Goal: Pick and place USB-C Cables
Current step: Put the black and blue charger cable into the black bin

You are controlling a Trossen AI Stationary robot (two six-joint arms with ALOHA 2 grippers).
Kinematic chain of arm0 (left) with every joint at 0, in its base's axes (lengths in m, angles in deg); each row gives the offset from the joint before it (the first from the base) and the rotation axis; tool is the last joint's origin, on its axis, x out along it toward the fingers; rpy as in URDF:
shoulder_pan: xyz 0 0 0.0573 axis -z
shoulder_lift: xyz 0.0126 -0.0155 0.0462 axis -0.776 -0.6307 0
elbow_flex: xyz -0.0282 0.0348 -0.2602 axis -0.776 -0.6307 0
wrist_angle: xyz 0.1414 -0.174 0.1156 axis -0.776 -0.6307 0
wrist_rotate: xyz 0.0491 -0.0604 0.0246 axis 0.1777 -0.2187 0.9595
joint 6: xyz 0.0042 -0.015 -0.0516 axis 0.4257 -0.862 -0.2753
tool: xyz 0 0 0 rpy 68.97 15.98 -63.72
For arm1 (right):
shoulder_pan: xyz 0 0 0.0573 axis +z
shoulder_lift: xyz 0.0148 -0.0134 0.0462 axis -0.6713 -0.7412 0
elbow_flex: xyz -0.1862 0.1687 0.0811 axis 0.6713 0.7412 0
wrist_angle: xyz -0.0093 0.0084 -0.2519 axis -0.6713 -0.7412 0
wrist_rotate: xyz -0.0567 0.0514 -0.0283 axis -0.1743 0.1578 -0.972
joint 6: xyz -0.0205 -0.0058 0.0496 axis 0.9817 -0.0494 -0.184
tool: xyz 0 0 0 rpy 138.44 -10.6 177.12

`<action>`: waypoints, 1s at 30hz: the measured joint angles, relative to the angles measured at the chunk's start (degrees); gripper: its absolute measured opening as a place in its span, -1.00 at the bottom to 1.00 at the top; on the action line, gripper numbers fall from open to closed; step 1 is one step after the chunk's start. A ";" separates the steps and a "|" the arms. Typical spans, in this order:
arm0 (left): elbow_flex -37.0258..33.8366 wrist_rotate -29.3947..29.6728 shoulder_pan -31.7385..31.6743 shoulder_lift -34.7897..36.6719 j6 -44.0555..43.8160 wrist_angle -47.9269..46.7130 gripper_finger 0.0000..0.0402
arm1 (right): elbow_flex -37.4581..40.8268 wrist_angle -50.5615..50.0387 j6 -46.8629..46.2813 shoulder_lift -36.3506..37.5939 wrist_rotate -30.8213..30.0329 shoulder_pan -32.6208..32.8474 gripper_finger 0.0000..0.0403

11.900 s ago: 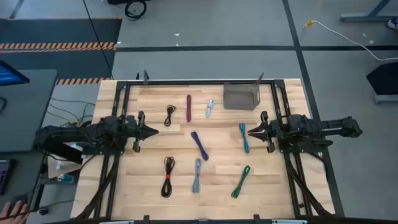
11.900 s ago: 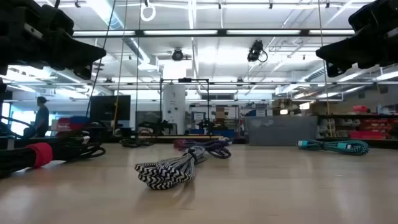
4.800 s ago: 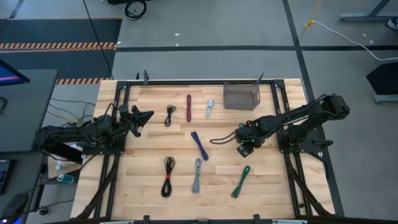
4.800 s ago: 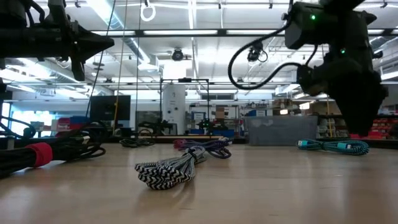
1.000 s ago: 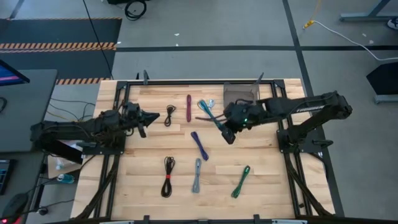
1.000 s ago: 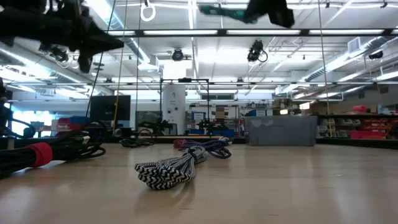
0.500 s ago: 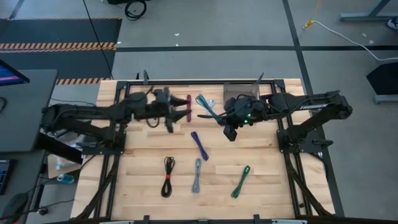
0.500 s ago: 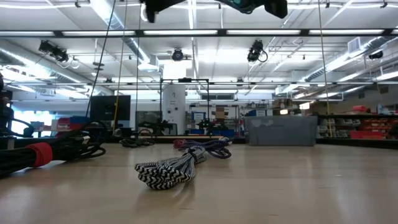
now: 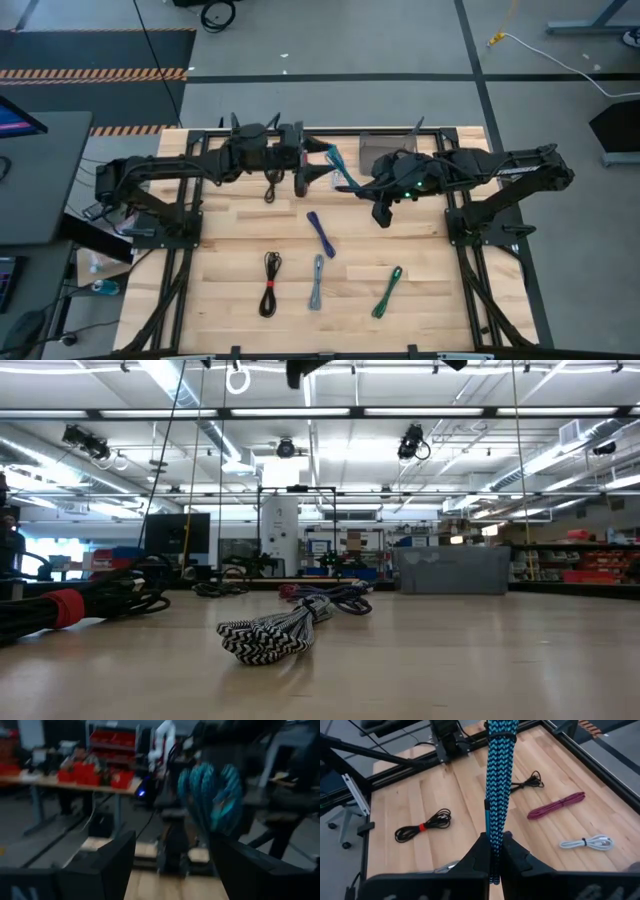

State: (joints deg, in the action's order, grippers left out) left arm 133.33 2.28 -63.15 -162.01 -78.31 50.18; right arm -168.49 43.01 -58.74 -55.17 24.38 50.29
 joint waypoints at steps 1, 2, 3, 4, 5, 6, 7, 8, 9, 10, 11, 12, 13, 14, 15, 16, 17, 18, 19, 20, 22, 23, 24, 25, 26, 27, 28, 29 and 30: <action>0.66 -1.33 -0.38 0.00 0.02 0.28 0.31 | -0.02 -0.16 0.07 0.00 -0.11 0.01 -0.91; 1.38 -2.39 -0.54 0.00 -0.23 0.71 0.31 | -0.02 -0.26 0.29 -0.04 -0.11 0.00 -0.91; 1.91 -3.12 -0.59 0.04 -0.40 1.06 0.31 | -0.02 -0.87 0.51 -0.04 0.01 0.00 -0.91; 2.24 -3.59 -0.58 0.13 -0.45 1.19 0.31 | 0.00 -1.04 0.87 -0.06 0.06 -0.01 -0.91; 2.46 -3.65 -0.58 0.13 -0.46 1.25 0.31 | 0.00 -0.96 1.26 -0.07 0.08 -0.10 -0.91; 2.50 -3.87 -0.58 0.13 -0.50 1.21 0.31 | 0.00 -0.98 1.55 -0.07 0.04 -0.28 -0.91; 2.50 -4.46 -0.58 0.13 -0.74 1.02 0.31 | 0.00 -1.05 1.85 -0.07 -0.25 -0.36 -0.91; 2.50 -5.28 -0.58 0.13 -1.10 0.61 0.31 | 0.00 -1.05 2.20 -0.09 -0.79 -0.43 -0.91; 2.48 -5.88 -0.48 0.13 -1.22 0.13 0.31 | 0.03 -1.05 2.69 -0.11 -1.38 -0.59 -0.91; 2.48 -6.09 -0.32 0.15 -1.29 -0.86 0.31 | 0.03 -1.05 3.20 -0.05 -1.55 -0.78 -0.91; 2.48 -6.13 -0.15 0.15 -1.29 -2.06 0.31 | 0.05 -1.09 3.43 0.00 -1.57 -0.93 -0.91; 2.48 -6.19 -0.01 0.14 -1.22 -3.29 0.31 | 0.05 -1.07 3.48 0.06 -1.60 -1.08 -0.91; 2.47 -6.24 0.17 0.12 -1.14 -4.24 0.31 | 0.05 -1.13 3.51 0.20 -1.64 -1.18 -0.91; 2.45 -6.26 0.30 0.11 -1.08 -4.63 0.31 | 0.05 -1.54 3.51 0.42 -1.64 -1.21 -0.91; 2.45 -6.32 0.36 0.11 -1.11 -4.81 0.31 | 0.05 -1.72 3.51 0.60 -1.69 -1.22 -0.91; 2.45 -6.54 0.48 0.11 -1.12 -4.84 0.31 | 0.05 -1.78 3.51 0.94 -1.81 -1.22 -0.91; 2.45 -6.95 0.55 0.11 -1.09 -5.08 0.31 | 0.05 -2.07 3.51 1.31 -1.97 -1.22 -0.91; 2.45 -7.26 0.57 0.11 -1.07 -5.35 0.31 | 0.05 -2.30 3.49 1.69 -2.11 -1.22 -0.91; 2.45 -7.78 0.60 0.11 -1.05 -5.64 0.31 | 0.05 -2.30 3.49 2.21 -2.12 -1.22 -0.91; 2.46 -8.29 0.60 0.11 -1.04 -6.08 0.31 | 0.05 -2.28 3.41 2.80 -2.16 -1.22 -0.91; 2.45 -8.56 0.53 0.11 -1.01 -7.07 0.31 | 0.05 -1.95 2.96 4.34 -2.64 -1.22 -0.91; 2.45 -8.78 0.49 0.11 -1.01 -7.30 0.31 | 0.05 -2.01 2.77 5.01 -2.92 -1.19 -0.91; 2.45 -9.13 0.49 0.11 -1.01 -7.36 0.31 | 0.05 -2.04 2.70 5.68 -3.19 -1.15 -0.91; 2.45 -9.43 0.49 0.11 -0.99 -7.33 0.31 | 0.05 -2.17 2.71 6.16 -3.41 -1.11 -0.91; 2.45 -9.47 0.49 0.11 -0.99 -7.31 0.31 | 0.05 -2.23 2.73 6.51 -3.44 -1.07 -0.91; 2.45 -9.47 0.49 0.11 -0.96 -7.31 0.31 | 0.05 -2.24 2.61 6.79 -3.43 -1.05 -0.91; 2.45 -9.47 0.49 0.11 -0.81 -7.18 0.31 | 0.05 -2.33 2.37 6.89 -3.42 -1.05 -0.91; 2.43 -9.45 0.49 0.11 -0.52 -6.62 0.31 | 0.05 -2.35 2.21 6.81 -3.39 -1.05 -0.91; 2.43 -9.45 0.49 0.11 -0.09 -5.60 0.31 | 0.05 -2.39 2.14 6.59 -3.06 -1.03 -0.91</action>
State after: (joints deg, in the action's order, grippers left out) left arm 135.76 -7.17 -62.67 -161.90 -78.40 44.58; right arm -168.44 40.62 -56.60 -48.57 21.32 49.26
